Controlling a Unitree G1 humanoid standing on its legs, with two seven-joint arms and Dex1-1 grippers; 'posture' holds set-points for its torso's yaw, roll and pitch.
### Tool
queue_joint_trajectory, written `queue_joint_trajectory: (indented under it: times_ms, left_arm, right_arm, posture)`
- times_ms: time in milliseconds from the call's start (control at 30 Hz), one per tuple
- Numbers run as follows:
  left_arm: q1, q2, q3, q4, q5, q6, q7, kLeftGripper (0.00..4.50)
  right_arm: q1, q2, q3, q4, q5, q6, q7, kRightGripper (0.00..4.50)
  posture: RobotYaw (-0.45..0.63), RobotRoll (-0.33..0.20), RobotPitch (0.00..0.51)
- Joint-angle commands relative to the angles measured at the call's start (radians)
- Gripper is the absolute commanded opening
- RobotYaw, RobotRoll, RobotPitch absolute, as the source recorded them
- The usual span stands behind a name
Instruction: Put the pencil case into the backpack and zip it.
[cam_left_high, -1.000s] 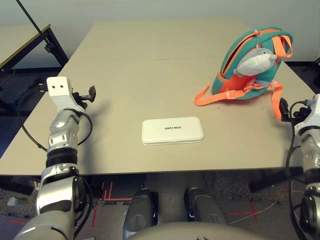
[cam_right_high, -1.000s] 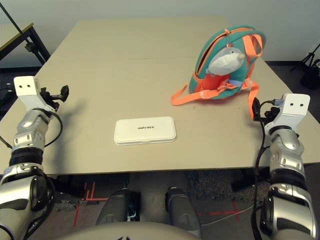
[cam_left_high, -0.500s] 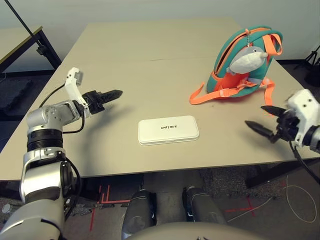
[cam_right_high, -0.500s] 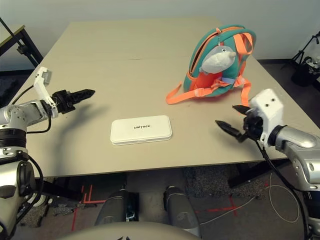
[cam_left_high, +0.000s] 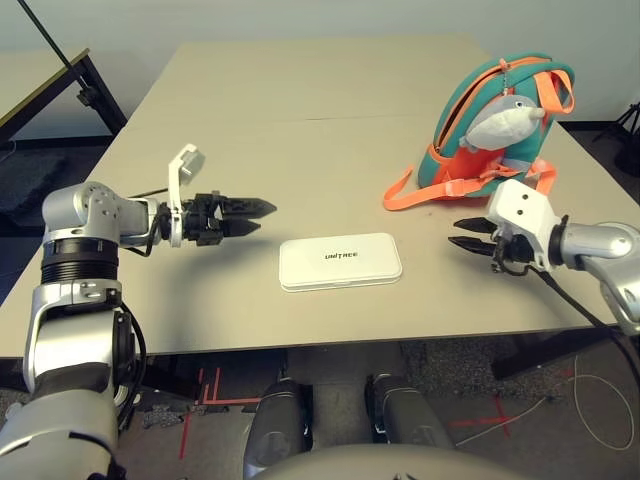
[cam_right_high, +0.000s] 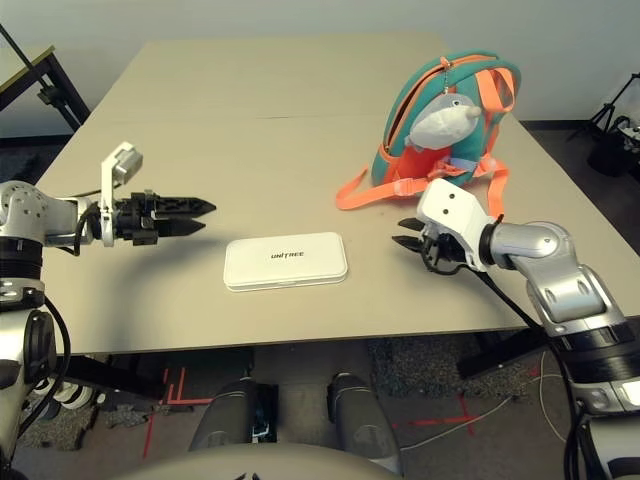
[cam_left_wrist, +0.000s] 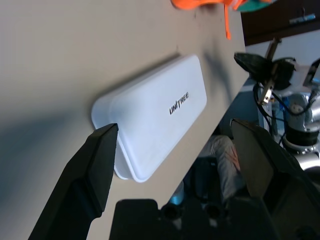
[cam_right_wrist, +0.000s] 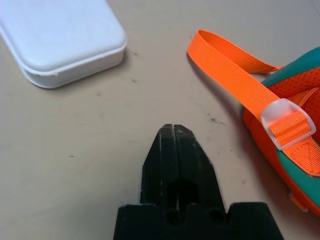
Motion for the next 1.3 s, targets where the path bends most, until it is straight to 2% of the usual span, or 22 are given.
queue_joint_trajectory:
  times_ms: [33,600,1000,1300]
  left_arm:
    - [0.014,-0.001,-0.049,-0.002,-0.014,0.018,-0.032,4.5]
    - [0.035,-0.038,-0.188,0.11,0.053,-0.091,-0.092,4.5]
    - [0.015,-0.066,-0.211,0.19,0.097,-0.14,-0.135,4.5]
    - [0.029,-0.067,-0.2,0.172,0.098,-0.131,-0.134,4.5]
  right_arm:
    - [-0.02,0.02,0.026,0.058,-0.045,-0.041,0.002,0.04]
    - [-0.069,0.067,0.043,0.175,-0.159,-0.149,0.003,0.04]
    - [-0.063,0.068,0.092,0.195,-0.235,-0.193,0.01,0.04]
    - [-0.072,0.134,0.131,0.172,-0.237,-0.186,0.036,0.04]
  posture:
    - [-0.17,0.0,0.042]
    - [-0.19,0.0,0.053]
    - [-0.21,0.0,0.055]
    - [-0.19,0.0,0.058]
